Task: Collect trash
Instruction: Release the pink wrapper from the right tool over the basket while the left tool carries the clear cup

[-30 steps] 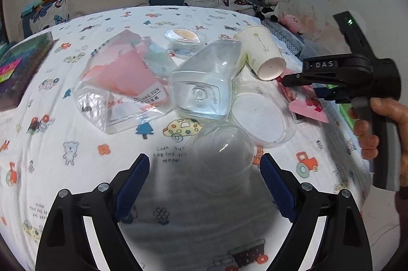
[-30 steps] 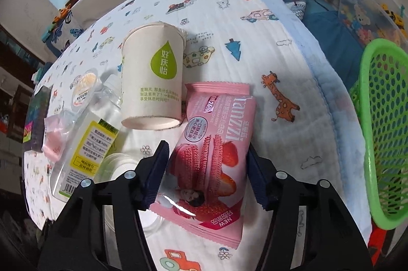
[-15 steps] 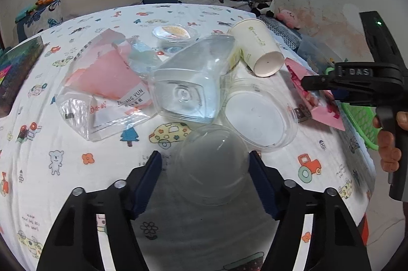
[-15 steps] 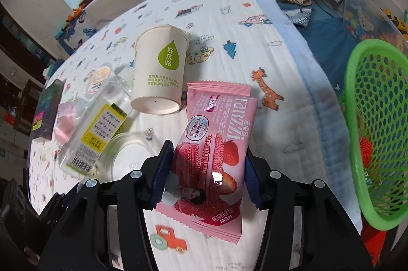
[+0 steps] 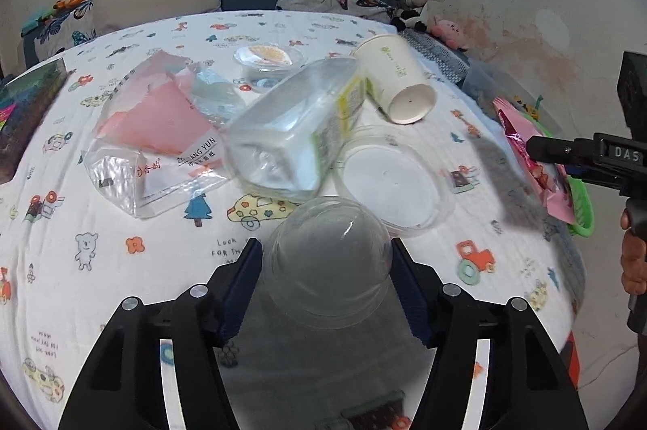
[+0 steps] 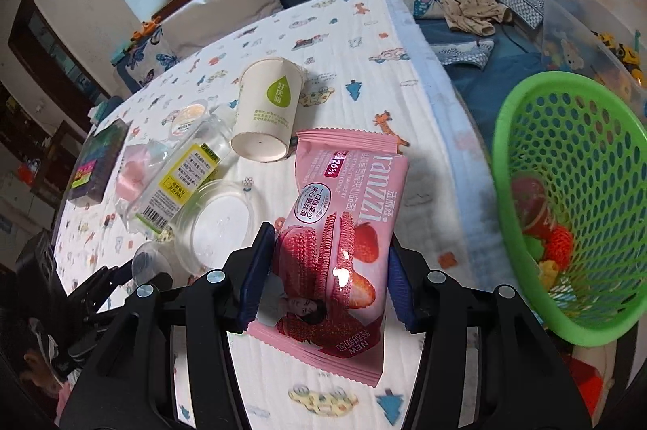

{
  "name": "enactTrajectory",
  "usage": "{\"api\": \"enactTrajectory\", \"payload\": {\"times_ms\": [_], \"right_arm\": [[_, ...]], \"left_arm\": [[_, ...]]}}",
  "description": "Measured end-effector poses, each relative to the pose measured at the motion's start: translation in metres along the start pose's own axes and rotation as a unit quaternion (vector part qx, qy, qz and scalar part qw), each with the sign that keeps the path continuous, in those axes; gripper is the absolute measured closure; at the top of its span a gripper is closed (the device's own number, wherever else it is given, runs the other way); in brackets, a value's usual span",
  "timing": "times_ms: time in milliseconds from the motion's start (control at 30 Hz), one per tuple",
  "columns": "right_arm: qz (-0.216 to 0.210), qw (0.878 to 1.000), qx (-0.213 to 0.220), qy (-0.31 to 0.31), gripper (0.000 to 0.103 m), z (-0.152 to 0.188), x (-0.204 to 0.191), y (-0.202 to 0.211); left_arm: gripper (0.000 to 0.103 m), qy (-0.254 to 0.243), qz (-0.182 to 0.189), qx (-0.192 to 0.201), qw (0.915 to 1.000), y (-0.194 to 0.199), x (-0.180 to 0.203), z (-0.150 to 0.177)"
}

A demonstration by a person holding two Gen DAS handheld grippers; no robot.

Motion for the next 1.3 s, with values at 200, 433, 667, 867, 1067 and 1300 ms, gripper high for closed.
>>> {"api": "enactTrajectory", "payload": {"times_ms": [200,433,667,867,1067,1300], "right_arm": [[0.014,0.999,0.025,-0.02,0.05,0.002,0.028,0.028],[0.048,0.996,0.051,-0.046,0.05,0.0,0.073,0.062],[0.095,0.992,0.067,-0.057,0.05,-0.001,0.124,0.083],[0.123,0.989,0.061,-0.059,0.049,0.0,0.162,0.083],[0.142,0.986,0.06,-0.066,0.048,0.0,0.195,0.08],[0.153,0.982,0.078,-0.077,0.034,0.0,0.218,0.085]], "left_arm": [[0.042,-0.004,0.022,0.01,0.9997,0.028,0.008,0.004],[0.042,-0.014,0.063,0.025,0.9976,0.053,0.032,-0.007],[0.042,-0.04,0.093,0.034,0.9943,0.06,0.075,-0.03],[0.042,-0.062,0.105,0.034,0.992,0.058,0.111,-0.048],[0.042,-0.084,0.11,0.036,0.9897,0.053,0.147,-0.07],[0.042,-0.102,0.128,0.03,0.986,0.042,0.193,-0.089]]}}
Point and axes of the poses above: each gripper's, at about its wrist camera, not at the fingertips, and y roughly against the way its jaws point, x to its right, z to its underside, the point moved 3 cm from there along -y, roughly the way its jaws point, and after that the axes turned 12 degrees about -z, right-handed, at the moved point
